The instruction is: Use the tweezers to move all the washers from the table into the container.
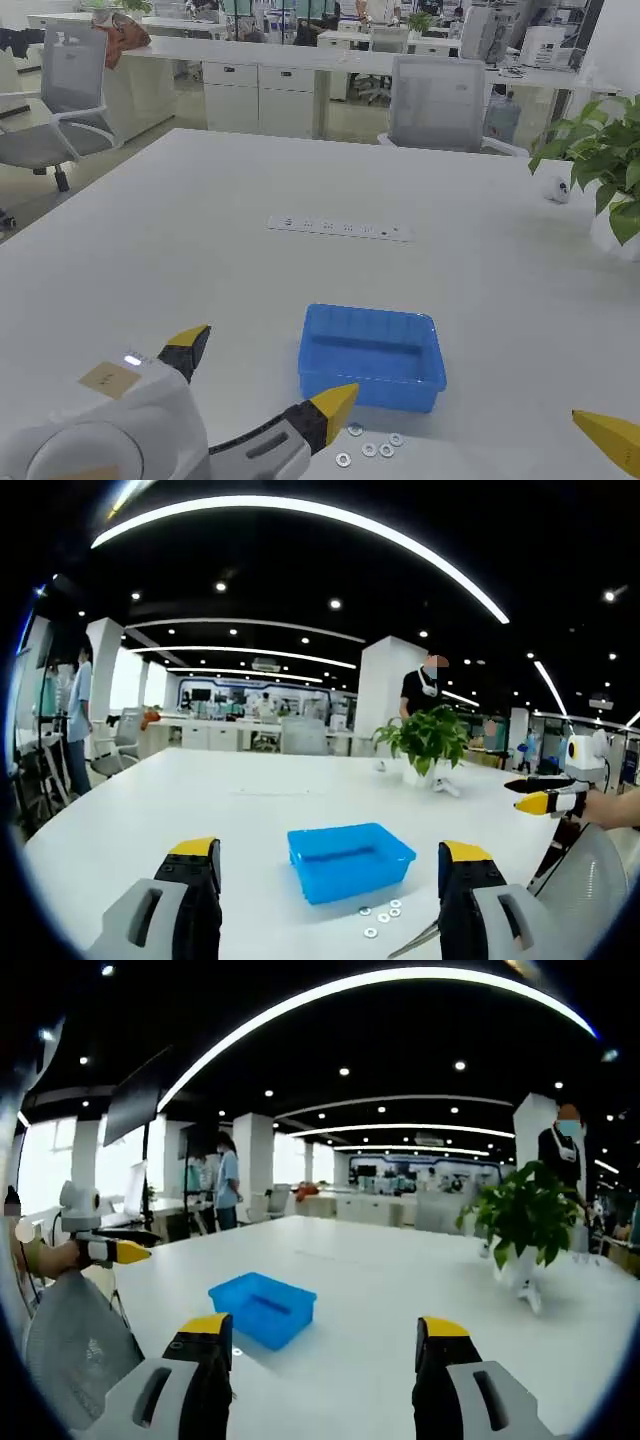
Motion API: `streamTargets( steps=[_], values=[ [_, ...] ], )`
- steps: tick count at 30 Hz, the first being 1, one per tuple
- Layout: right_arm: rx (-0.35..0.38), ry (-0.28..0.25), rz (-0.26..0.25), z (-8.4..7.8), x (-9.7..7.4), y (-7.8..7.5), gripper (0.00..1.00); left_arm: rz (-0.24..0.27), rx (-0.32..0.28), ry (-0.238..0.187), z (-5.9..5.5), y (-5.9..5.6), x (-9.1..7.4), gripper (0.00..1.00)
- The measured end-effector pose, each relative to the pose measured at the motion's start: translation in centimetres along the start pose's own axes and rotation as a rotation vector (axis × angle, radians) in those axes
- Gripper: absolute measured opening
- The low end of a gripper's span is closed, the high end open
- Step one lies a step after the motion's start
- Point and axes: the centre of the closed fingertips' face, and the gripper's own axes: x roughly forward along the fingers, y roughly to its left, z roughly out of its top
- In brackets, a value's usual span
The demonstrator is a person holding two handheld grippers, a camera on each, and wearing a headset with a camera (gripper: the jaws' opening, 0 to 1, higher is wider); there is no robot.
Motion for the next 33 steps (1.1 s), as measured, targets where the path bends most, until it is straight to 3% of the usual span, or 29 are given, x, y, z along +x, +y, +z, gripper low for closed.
streamTargets(
  steps=[4,13,25,29,33],
  values=[
    [0.001,-0.021,-0.017,0.4,-0.14,-0.37,0.74,-0.004,0.017,0.023,-0.42,-0.19,0.1,0.91],
    [0.016,-0.017,-0.018,0.18,-0.23,-0.55,0.74,0.02,0.006,0.02,-0.41,0.33,0.0,0.9],
    [-0.009,-0.01,0.0,0.16,-0.05,0.06,0.73,0.004,0.01,0.031,-0.58,0.07,0.06,0.89],
    [0.016,-0.001,-0.001,-0.04,0.0,-0.16,0.72,0.024,0.009,0.027,-0.49,0.48,0.01,0.89],
    [0.028,-0.014,-0.006,0.16,-0.14,-0.25,0.72,0.007,0.019,0.027,-0.5,0.13,0.05,0.89]
  ],
)
